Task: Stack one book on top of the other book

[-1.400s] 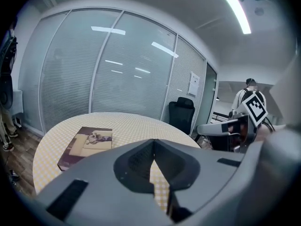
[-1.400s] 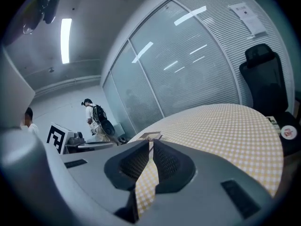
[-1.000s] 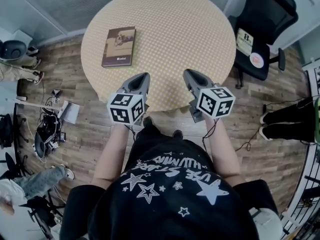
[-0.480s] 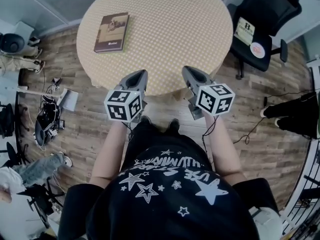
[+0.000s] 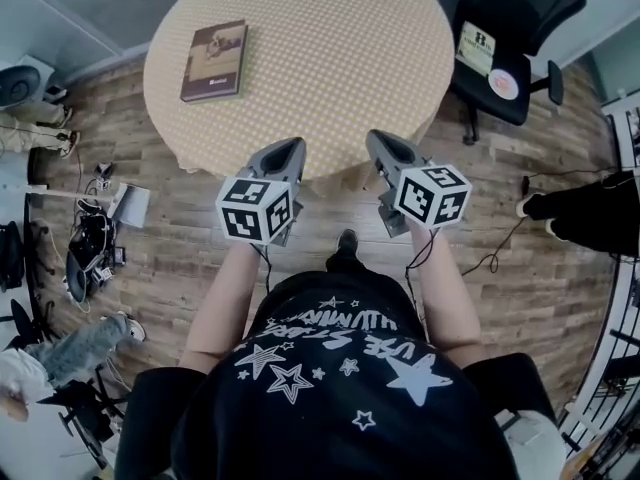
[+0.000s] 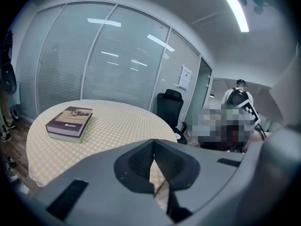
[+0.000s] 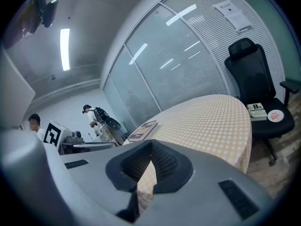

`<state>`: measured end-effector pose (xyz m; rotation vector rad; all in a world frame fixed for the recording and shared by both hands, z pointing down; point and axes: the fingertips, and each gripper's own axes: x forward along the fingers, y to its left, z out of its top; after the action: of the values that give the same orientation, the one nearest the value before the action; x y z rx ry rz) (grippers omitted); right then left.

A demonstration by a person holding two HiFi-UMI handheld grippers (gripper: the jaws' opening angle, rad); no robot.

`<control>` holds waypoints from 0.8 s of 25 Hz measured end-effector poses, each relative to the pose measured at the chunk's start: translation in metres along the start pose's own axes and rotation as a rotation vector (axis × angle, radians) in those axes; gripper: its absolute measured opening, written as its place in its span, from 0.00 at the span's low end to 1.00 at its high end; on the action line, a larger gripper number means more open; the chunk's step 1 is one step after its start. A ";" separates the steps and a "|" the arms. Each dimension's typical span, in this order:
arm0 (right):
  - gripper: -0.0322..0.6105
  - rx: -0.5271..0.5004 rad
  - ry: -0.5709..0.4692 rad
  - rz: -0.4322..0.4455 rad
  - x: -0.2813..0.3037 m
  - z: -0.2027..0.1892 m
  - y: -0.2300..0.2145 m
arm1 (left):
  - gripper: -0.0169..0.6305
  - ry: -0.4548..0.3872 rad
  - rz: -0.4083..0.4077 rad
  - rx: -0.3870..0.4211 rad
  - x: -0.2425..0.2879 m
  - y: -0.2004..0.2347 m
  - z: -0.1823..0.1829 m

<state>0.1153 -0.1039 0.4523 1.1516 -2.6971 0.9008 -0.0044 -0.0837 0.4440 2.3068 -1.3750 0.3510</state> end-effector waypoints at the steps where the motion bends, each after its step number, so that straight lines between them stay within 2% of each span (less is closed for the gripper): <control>1: 0.09 0.005 -0.005 -0.001 0.000 -0.002 0.007 | 0.04 0.001 0.000 -0.005 -0.009 0.002 -0.003; 10: 0.09 -0.018 -0.003 0.014 -0.003 -0.027 0.080 | 0.04 -0.035 0.011 -0.028 -0.085 0.029 -0.017; 20: 0.09 -0.044 -0.021 -0.020 -0.046 -0.067 0.142 | 0.04 -0.058 -0.046 -0.018 -0.148 0.014 -0.044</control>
<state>0.0407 0.0397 0.4255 1.1832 -2.7023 0.8274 -0.0866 0.0452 0.4228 2.3470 -1.3438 0.2587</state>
